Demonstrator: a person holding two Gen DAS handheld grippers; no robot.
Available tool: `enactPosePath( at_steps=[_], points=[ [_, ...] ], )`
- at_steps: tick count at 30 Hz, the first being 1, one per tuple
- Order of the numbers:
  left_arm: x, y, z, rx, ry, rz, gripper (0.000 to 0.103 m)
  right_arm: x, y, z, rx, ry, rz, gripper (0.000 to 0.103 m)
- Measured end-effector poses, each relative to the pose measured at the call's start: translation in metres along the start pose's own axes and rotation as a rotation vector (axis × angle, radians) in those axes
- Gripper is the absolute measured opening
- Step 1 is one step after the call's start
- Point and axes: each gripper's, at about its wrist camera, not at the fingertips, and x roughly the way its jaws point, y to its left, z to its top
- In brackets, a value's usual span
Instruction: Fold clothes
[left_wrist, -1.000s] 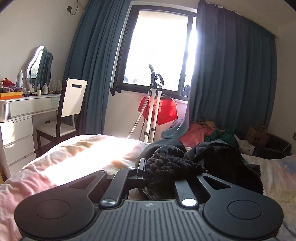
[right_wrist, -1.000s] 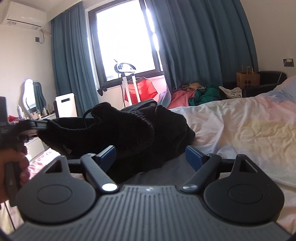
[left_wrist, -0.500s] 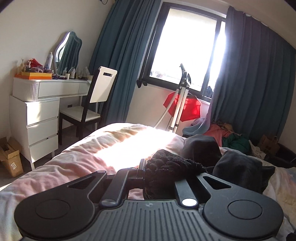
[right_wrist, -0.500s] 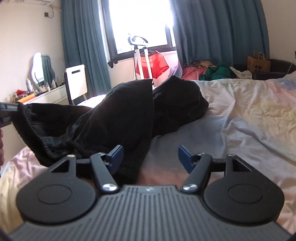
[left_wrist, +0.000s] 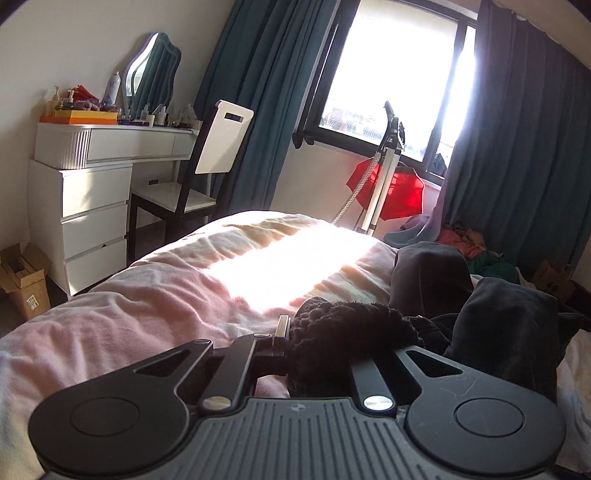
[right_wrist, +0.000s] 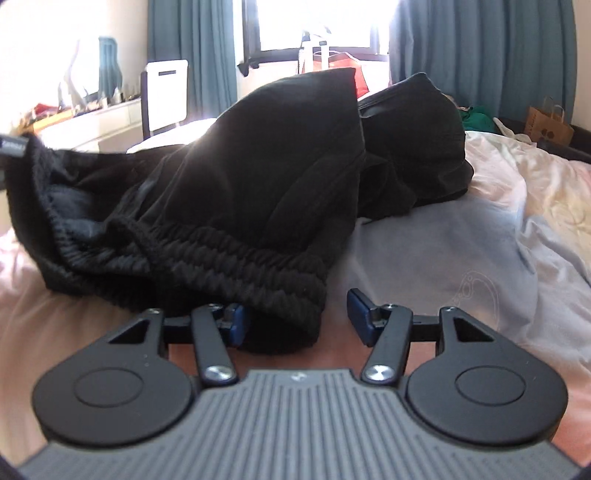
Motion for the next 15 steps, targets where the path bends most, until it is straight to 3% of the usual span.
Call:
enactPosePath(
  at_steps=[3, 4, 5, 6, 8, 10, 11, 13, 15],
  points=[
    [0.001, 0.005, 0.002, -0.009, 0.01, -0.002, 0.009, 0.013, -0.005, 0.004, 0.061, 0.013, 0.044, 0.058],
    [0.001, 0.006, 0.002, -0.005, 0.015, -0.003, 0.009, 0.016, -0.007, 0.004, 0.071, 0.024, 0.065, 0.051],
    [0.002, 0.006, 0.002, -0.006, 0.021, -0.001, 0.009, 0.017, -0.006, 0.004, 0.072, 0.029, 0.067, 0.035],
    [0.003, 0.007, 0.002, -0.014, 0.031, 0.003, 0.009, 0.018, -0.004, 0.004, 0.071, 0.032, 0.061, 0.032],
    [0.003, 0.01, 0.003, -0.042, 0.056, 0.004, 0.009, 0.013, -0.001, 0.005, 0.076, 0.014, 0.056, 0.014],
    [0.0, 0.013, 0.004, -0.063, 0.078, -0.008, 0.011, 0.004, -0.004, 0.013, 0.094, -0.008, 0.057, 0.014],
    [-0.002, 0.014, 0.004, -0.063, 0.089, -0.004, 0.013, -0.002, -0.005, 0.016, 0.102, -0.025, 0.059, 0.014],
    [-0.007, 0.013, 0.002, -0.052, 0.112, 0.017, 0.032, -0.017, -0.006, 0.023, 0.107, -0.055, 0.059, 0.014],
    [-0.014, 0.014, 0.001, -0.037, 0.162, 0.013, 0.044, -0.032, -0.005, 0.029, 0.095, -0.077, 0.052, 0.014]
  ],
)
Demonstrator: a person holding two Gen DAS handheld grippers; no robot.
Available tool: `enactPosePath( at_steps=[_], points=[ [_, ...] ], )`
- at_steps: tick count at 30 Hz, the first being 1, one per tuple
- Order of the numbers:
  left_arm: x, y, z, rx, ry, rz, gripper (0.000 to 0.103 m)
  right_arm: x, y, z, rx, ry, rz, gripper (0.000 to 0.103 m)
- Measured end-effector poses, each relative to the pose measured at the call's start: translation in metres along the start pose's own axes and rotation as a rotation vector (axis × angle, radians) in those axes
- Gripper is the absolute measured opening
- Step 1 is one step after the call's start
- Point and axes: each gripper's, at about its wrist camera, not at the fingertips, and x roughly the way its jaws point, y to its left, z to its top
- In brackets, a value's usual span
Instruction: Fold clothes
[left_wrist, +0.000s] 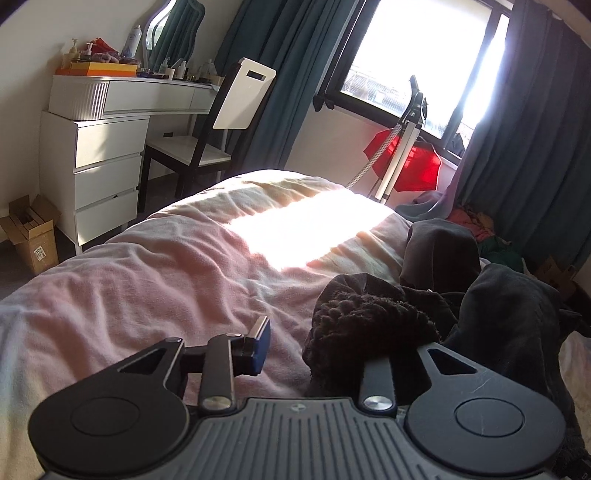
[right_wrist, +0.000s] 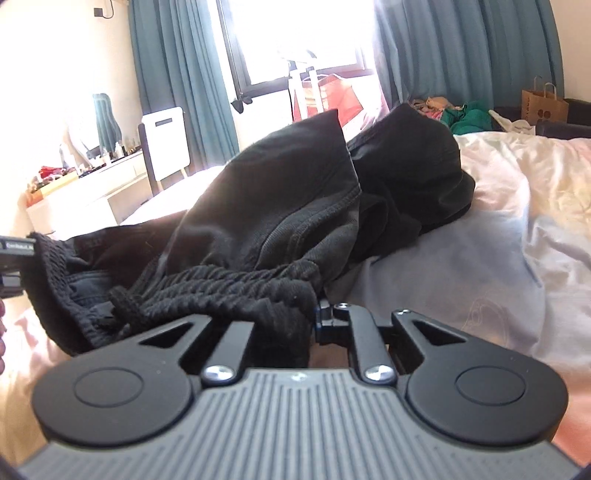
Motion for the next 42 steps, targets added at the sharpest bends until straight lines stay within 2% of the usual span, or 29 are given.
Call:
enactPosePath(
  at_steps=[2, 5, 8, 10, 12, 14, 17, 19, 21, 23, 27, 29, 30, 32, 33, 34, 38, 42],
  points=[
    [-0.007, 0.001, -0.003, -0.005, 0.048, -0.004, 0.046, -0.016, 0.0, 0.005, 0.007, -0.017, 0.001, 0.013],
    [-0.024, -0.003, -0.014, 0.021, 0.125, -0.003, 0.059, -0.033, -0.002, 0.007, 0.027, -0.016, 0.0, 0.013],
    [-0.041, -0.011, -0.027, 0.086, 0.175, 0.001, 0.069, -0.035, -0.001, -0.004, 0.016, 0.027, -0.018, 0.013],
    [-0.056, -0.02, -0.036, 0.144, 0.151, 0.033, 0.078, -0.029, -0.001, -0.014, 0.023, 0.088, -0.048, 0.013],
    [-0.072, -0.028, -0.044, 0.215, 0.124, 0.051, 0.083, -0.025, -0.005, -0.018, 0.04, 0.124, -0.059, 0.013],
    [-0.085, -0.031, -0.048, 0.247, 0.088, 0.038, 0.085, -0.021, -0.011, -0.021, 0.062, 0.131, -0.057, 0.013],
    [-0.093, -0.035, -0.043, 0.23, 0.024, 0.027, 0.093, -0.018, -0.015, -0.023, 0.094, 0.128, -0.045, 0.013],
    [-0.094, -0.037, -0.036, 0.194, -0.028, 0.021, 0.103, -0.016, -0.014, -0.025, 0.086, 0.127, -0.048, 0.014],
    [-0.089, -0.039, -0.032, 0.166, -0.049, 0.009, 0.103, -0.014, -0.014, -0.027, 0.086, 0.136, -0.049, 0.014],
    [-0.075, -0.041, -0.029, 0.138, -0.028, 0.003, 0.103, -0.011, -0.015, -0.028, 0.099, 0.144, -0.049, 0.014],
    [-0.046, -0.043, -0.028, 0.101, 0.008, -0.031, 0.094, -0.01, -0.024, -0.031, 0.166, 0.139, -0.031, 0.014],
    [-0.031, -0.045, -0.028, 0.101, 0.025, -0.024, 0.088, -0.007, -0.031, -0.037, 0.216, 0.149, -0.027, 0.014],
    [-0.023, -0.045, -0.028, 0.094, 0.043, -0.022, 0.081, -0.006, -0.034, -0.04, 0.242, 0.159, -0.024, 0.014],
    [-0.003, -0.043, -0.027, 0.059, 0.096, -0.031, 0.062, -0.006, -0.038, -0.044, 0.283, 0.171, -0.011, 0.014],
    [0.005, -0.041, -0.027, 0.043, 0.118, -0.041, 0.041, -0.007, -0.038, -0.045, 0.295, 0.175, 0.0, 0.013],
    [0.011, -0.039, -0.025, 0.031, 0.128, -0.05, 0.033, -0.008, -0.038, -0.045, 0.311, 0.183, 0.016, 0.013],
    [0.014, -0.037, 0.002, 0.024, 0.08, -0.086, 0.02, -0.018, -0.03, -0.052, 0.383, 0.194, 0.056, 0.012],
    [0.012, -0.024, 0.058, -0.017, 0.02, -0.122, 0.018, -0.032, 0.01, -0.042, 0.313, 0.143, 0.139, 0.012]
  ],
)
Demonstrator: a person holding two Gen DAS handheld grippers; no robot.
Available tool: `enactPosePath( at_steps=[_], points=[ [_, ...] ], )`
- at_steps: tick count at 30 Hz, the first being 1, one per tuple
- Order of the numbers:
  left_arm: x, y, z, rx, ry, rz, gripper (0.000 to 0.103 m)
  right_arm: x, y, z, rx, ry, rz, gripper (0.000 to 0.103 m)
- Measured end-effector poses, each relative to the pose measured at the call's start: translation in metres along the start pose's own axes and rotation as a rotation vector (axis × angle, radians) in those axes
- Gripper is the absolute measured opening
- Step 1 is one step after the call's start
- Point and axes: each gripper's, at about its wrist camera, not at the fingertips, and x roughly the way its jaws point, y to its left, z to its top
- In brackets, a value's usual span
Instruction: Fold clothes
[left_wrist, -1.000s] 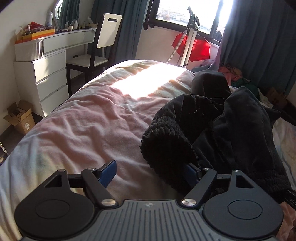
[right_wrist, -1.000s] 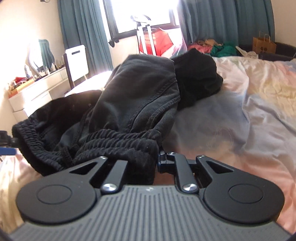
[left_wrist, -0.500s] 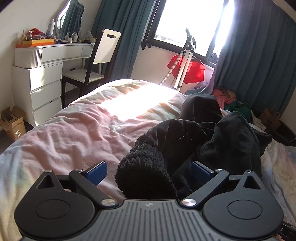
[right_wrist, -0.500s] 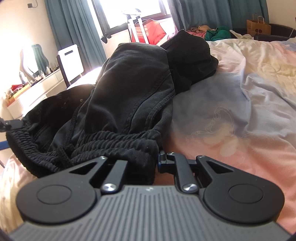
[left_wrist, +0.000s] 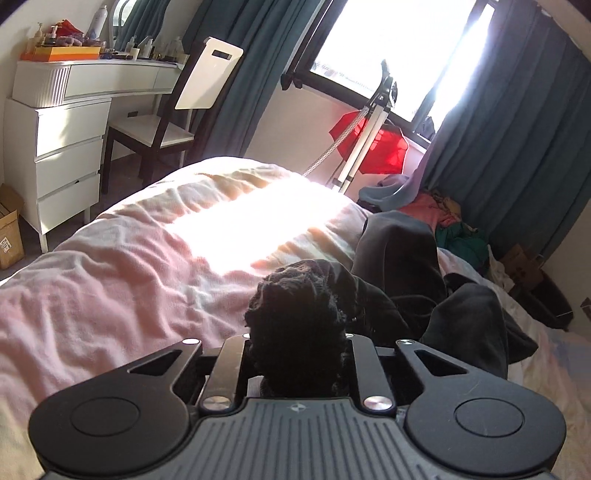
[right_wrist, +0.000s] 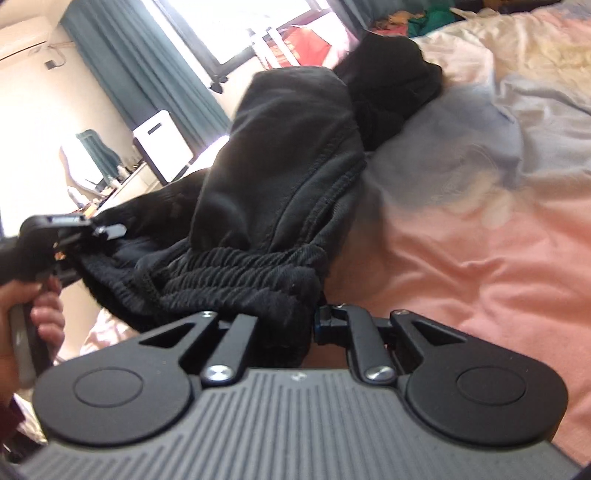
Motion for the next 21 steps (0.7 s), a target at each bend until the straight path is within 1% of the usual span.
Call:
enactPosePath(
  at_steps=[4, 6, 9, 12, 14, 15, 18, 19, 21],
  points=[
    [0.0, 0.01, 0.071, 0.038, -0.086, 0.014, 0.017, 0.012, 0.058, -0.009, -0.004, -0.009, 0.122, 0.012],
    [0.004, 0.012, 0.109, 0.093, -0.136, 0.035, 0.017, 0.03, 0.095, -0.015, -0.029, 0.0, 0.187, 0.013],
    [0.025, 0.018, 0.163, 0.161, -0.17, 0.082, 0.017, 0.069, 0.15, -0.018, -0.047, 0.007, 0.296, 0.013],
    [0.069, 0.033, 0.207, 0.198, -0.146, 0.148, 0.017, 0.119, 0.205, -0.021, -0.078, 0.022, 0.387, 0.013],
    [0.104, 0.045, 0.228, 0.228, -0.113, 0.194, 0.017, 0.157, 0.235, -0.024, -0.109, 0.052, 0.415, 0.013],
    [0.122, 0.054, 0.237, 0.226, -0.092, 0.214, 0.017, 0.176, 0.247, -0.026, -0.121, 0.067, 0.423, 0.013],
    [0.181, 0.085, 0.25, 0.183, -0.012, 0.235, 0.018, 0.223, 0.262, -0.033, -0.131, 0.103, 0.418, 0.013],
    [0.199, 0.094, 0.25, 0.184, 0.013, 0.24, 0.018, 0.237, 0.265, -0.035, -0.132, 0.114, 0.412, 0.013],
    [0.231, 0.109, 0.242, 0.212, 0.05, 0.247, 0.018, 0.252, 0.263, -0.037, -0.12, 0.131, 0.41, 0.013]
  ],
)
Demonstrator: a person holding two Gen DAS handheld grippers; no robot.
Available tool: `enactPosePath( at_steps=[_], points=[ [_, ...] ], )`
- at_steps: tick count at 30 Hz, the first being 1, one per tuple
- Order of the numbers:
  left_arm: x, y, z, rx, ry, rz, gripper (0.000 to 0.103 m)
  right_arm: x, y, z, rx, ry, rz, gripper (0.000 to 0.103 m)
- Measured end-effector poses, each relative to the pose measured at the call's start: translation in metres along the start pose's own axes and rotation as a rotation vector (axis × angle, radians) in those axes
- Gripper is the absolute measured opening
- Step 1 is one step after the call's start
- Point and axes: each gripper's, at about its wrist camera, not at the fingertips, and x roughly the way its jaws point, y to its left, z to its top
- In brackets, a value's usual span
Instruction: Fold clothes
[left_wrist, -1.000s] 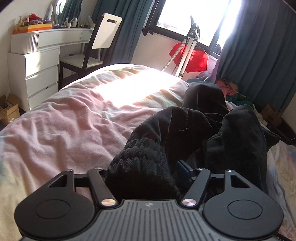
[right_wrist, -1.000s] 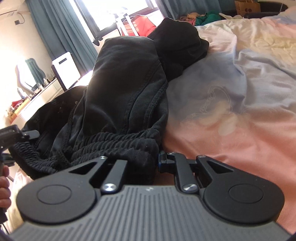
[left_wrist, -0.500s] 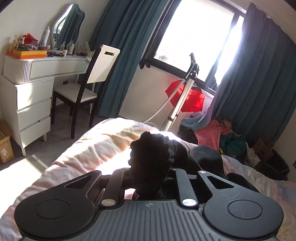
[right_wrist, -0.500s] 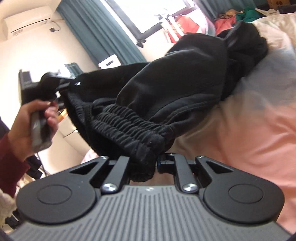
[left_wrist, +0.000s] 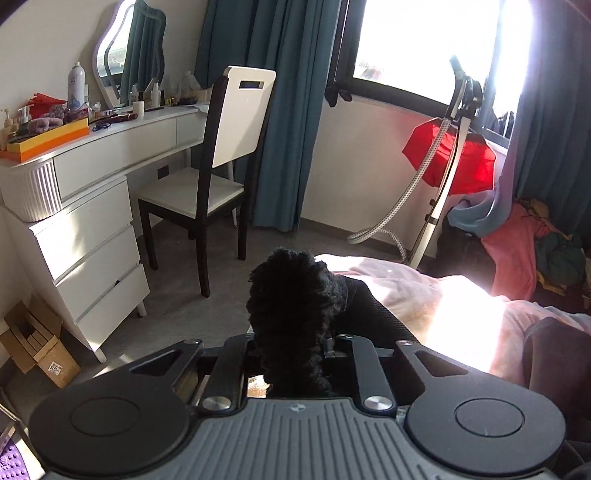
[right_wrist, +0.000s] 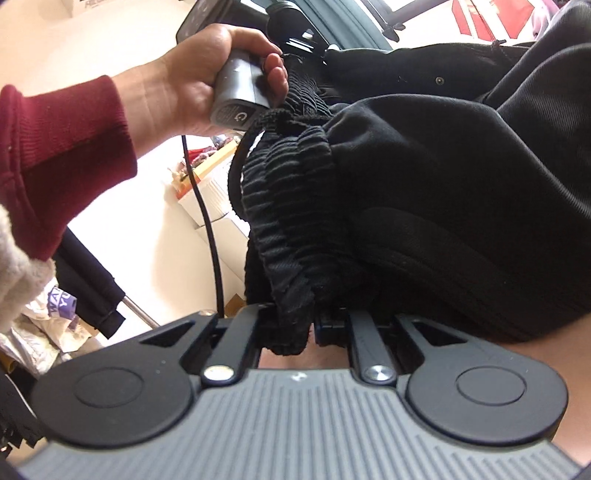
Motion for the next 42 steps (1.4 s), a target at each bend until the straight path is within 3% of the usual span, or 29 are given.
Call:
enactPosePath(
  at_steps=[6, 8, 9, 12, 14, 16, 19, 24, 28, 32, 37, 42],
  points=[
    [0.043, 0.02, -0.015, 0.004, 0.03, -0.052, 0.022, 0.008, -0.007, 0.004, 0.032, 0.021, 0.012, 0.017],
    [0.034, 0.024, -0.017, 0.015, 0.021, -0.05, 0.027, 0.006, -0.009, 0.008, 0.033, 0.031, 0.013, 0.023],
    [0.027, 0.025, -0.018, 0.022, 0.015, -0.045, 0.036, 0.005, -0.01, 0.01, 0.02, 0.038, 0.015, 0.027],
    [0.001, 0.031, -0.023, 0.038, -0.006, -0.042, 0.053, -0.001, -0.003, 0.009, -0.043, 0.066, 0.031, 0.054],
    [-0.022, 0.035, -0.031, 0.038, -0.024, -0.013, 0.065, -0.011, 0.007, 0.005, -0.078, 0.072, 0.062, 0.086],
    [-0.046, 0.038, -0.04, 0.033, -0.056, 0.05, 0.086, -0.023, 0.016, 0.003, -0.115, 0.07, 0.067, 0.087],
    [-0.086, 0.045, -0.053, 0.005, -0.094, 0.073, 0.097, -0.044, 0.029, 0.0, -0.167, 0.068, 0.052, 0.086],
    [-0.159, 0.037, -0.078, -0.016, -0.153, 0.092, 0.098, -0.107, 0.033, 0.004, -0.226, 0.014, -0.033, 0.086],
    [-0.229, 0.001, -0.115, -0.003, -0.256, 0.019, 0.098, -0.17, 0.02, 0.017, -0.268, -0.061, -0.109, 0.086],
    [-0.283, -0.057, -0.157, -0.002, -0.299, -0.059, 0.097, -0.231, 0.009, 0.026, -0.327, -0.133, -0.209, 0.086],
    [-0.344, -0.149, -0.228, 0.074, -0.322, -0.181, 0.097, -0.308, -0.013, 0.036, -0.39, -0.211, -0.334, 0.086],
    [-0.381, -0.208, -0.299, 0.107, -0.308, -0.263, 0.094, -0.382, -0.04, 0.041, -0.396, -0.268, -0.441, 0.086]
  ],
)
